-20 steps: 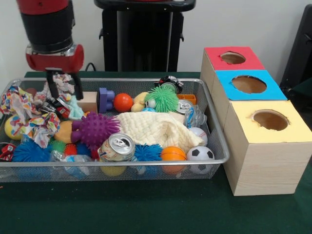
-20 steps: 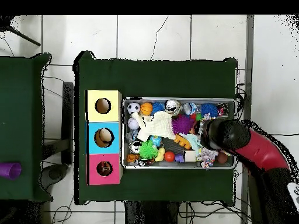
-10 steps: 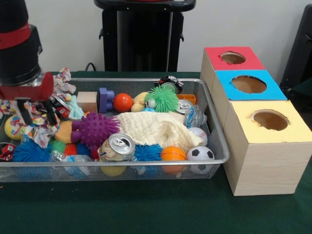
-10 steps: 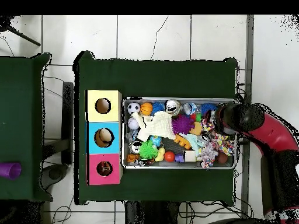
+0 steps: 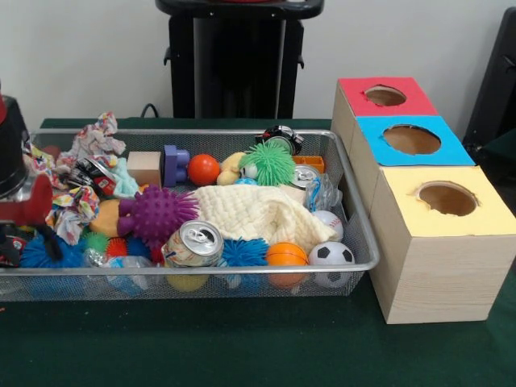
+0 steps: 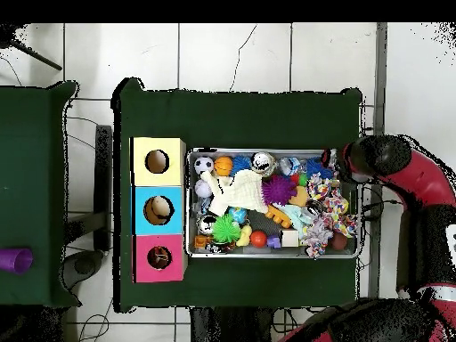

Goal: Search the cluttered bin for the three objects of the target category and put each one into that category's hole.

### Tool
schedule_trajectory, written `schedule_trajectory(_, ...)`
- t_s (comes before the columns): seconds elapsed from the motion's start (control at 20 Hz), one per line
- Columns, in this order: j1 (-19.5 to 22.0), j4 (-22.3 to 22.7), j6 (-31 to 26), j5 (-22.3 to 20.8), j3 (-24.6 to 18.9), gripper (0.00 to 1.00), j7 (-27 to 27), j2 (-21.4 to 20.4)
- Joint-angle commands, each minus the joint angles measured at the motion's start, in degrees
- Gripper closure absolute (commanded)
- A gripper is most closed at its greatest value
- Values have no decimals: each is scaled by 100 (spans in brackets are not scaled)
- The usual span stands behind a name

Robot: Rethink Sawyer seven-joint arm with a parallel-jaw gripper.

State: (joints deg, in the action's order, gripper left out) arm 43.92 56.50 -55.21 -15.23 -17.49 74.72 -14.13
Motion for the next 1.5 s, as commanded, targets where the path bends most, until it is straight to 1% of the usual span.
schedule_trajectory(0.05,66,-2024,-1624,-617,-975,0,-3072,1150)
schedule_trajectory(0.1,85,-2197,-1702,-676,-1030,0,-3239,1257)
schedule_trajectory(0.2,83,-2678,-1891,-836,-1181,0,-3629,1494)
schedule_trajectory(0.25,76,-2954,-2007,-946,-1276,0,-3852,1624)
schedule_trajectory(0.35,79,-3364,-2213,-1164,-1456,0,-4250,1807)
schedule_trajectory(0.55,167,-3836,-2380,-1542,-1820,0,-4838,2036)
schedule_trajectory(0.65,242,-3985,-2343,-1689,-2064,0,-5044,2166)
schedule_trajectory(0.75,250,-4118,-2531,-1900,-2218,0,-5126,2246)
schedule_trajectory(0.85,332,-4105,-2509,-1941,-2321,0,-5120,2307)
schedule_trajectory(0.95,463,-4044,-2368,-1855,-2401,0,-5038,2403)
schedule_trajectory(1.15,651,-3909,-2210,-1705,-2376,0,-4623,2565)
schedule_trajectory(1.25,742,-3704,-2040,-1533,-2260,0,-4401,2573)
schedule_trajectory(1.35,817,-3388,-1787,-1321,-2046,0,-4125,2502)
schedule_trajectory(1.45,883,-3015,-1503,-1110,-1866,0,-4010,2372)
schedule_trajectory(1.5,892,-2928,-1422,-1053,-1819,0,-3991,2338)
